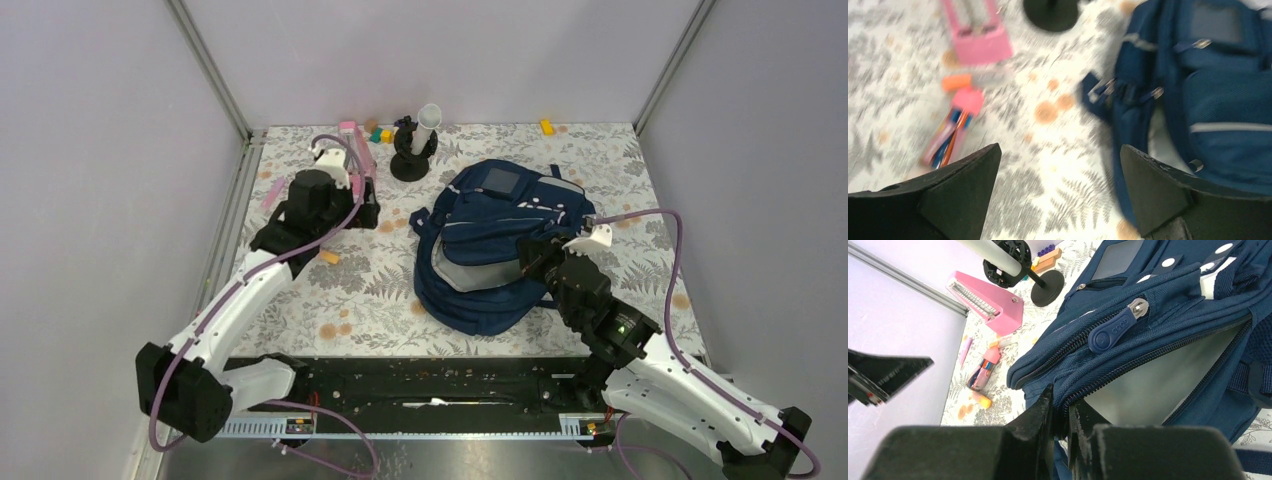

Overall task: Pack the student bag
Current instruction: Pick up the stationery from the center of the board.

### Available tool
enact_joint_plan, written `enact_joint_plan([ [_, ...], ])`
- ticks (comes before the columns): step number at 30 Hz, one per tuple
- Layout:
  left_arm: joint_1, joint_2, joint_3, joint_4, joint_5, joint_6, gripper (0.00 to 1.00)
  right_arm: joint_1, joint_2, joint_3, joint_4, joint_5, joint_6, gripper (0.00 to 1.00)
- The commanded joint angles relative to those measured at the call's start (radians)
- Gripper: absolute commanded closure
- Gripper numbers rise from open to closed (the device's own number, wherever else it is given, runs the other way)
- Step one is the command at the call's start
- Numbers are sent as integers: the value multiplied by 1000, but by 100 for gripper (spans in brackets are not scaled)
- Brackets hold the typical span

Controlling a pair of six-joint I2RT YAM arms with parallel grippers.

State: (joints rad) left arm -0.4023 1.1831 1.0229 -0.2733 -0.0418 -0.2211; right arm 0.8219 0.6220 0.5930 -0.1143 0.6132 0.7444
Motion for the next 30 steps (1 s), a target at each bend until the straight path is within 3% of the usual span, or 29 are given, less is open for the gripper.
enact_joint_plan([
  [1,54,-54,-96,-169,-110,-16,3,-3,-16,66,193,73,-54,100],
  [7,155,127,9,-265,-157,12,1,-3,-31,44,220,55,-47,100],
  [13,206,285,165,-399,-127,169,2,-3,-74,22,220,44,-47,100],
  [15,221,320,178,-381,-129,262,2,-4,-80,13,220,42,-39,100],
  [18,259,376,197,-352,-24,362,2,-4,-82,0,222,30,-15,100],
  [22,301,449,241,-354,85,421,3,-3,-88,-9,221,10,-6,100],
  [30,369,608,343,-334,75,424,5,-3,-106,1,185,20,-13,100],
])
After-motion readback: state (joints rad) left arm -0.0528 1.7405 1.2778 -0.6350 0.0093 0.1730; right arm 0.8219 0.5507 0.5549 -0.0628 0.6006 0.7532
